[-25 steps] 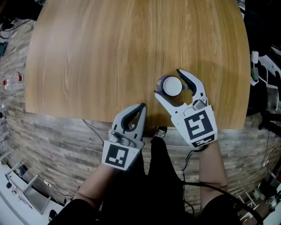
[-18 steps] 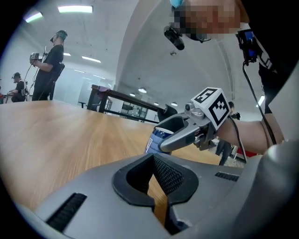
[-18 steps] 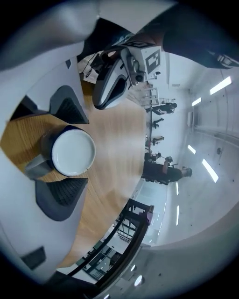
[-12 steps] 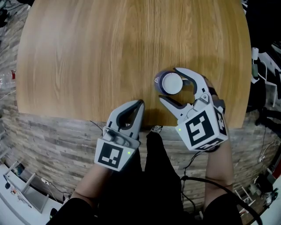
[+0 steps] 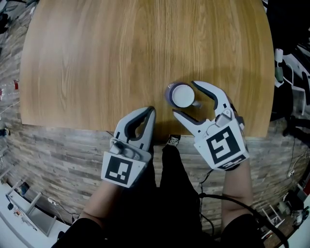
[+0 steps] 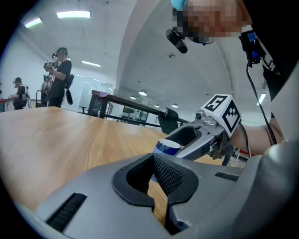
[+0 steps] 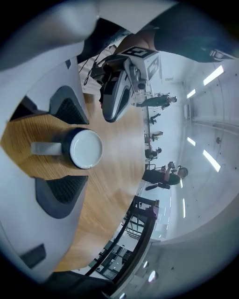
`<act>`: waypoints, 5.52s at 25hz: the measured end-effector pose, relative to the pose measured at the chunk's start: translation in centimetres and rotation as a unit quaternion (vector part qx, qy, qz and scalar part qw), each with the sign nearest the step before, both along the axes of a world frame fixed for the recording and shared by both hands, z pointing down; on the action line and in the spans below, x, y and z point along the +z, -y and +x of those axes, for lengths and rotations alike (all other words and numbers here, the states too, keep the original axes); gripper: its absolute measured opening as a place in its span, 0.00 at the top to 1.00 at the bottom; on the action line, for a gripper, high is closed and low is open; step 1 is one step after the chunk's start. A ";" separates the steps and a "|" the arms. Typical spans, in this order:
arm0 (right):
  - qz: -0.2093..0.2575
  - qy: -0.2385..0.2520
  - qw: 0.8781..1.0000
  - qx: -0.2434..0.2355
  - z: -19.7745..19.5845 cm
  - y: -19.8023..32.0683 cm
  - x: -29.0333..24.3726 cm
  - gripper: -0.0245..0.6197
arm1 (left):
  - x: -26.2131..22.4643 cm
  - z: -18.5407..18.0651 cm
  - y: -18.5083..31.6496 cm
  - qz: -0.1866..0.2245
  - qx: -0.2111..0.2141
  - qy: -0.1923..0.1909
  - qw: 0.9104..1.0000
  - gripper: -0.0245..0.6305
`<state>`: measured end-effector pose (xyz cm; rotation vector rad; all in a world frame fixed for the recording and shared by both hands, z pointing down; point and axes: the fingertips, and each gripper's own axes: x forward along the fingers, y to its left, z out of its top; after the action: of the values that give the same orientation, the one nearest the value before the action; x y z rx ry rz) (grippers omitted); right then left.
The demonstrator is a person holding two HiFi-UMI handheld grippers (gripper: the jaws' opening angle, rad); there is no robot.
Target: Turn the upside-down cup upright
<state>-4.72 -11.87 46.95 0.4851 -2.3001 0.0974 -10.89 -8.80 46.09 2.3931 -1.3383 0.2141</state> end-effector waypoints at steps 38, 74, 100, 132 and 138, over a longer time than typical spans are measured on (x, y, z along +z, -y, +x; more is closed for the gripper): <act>0.037 0.059 0.996 0.050 0.7 2.1 -0.7 0.49 | 0.1 1.5 4.2 0.024 0.018 0.044 0.999 0.93; -0.163 0.500 0.842 0.121 4.8 3.8 -7.4 0.49 | -5.2 8.1 1.4 0.080 0.272 -0.231 0.931 0.89; -0.035 0.109 0.991 -0.063 4.9 0.6 -1.7 0.47 | -1.5 8.9 0.6 0.051 0.384 0.004 0.922 0.91; 0.062 0.076 0.991 -0.087 3.2 0.4 1.6 0.47 | -3.4 9.6 0.9 0.106 0.444 0.108 0.883 0.82; 0.047 0.159 0.986 -0.031 3.9 0.0 1.2 0.47 | -4.6 6.5 4.8 0.131 0.326 0.066 0.934 0.86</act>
<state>-0.83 -11.87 48.17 0.4741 -2.6411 0.0382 -4.41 -13.59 41.52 3.0307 -0.5929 0.3992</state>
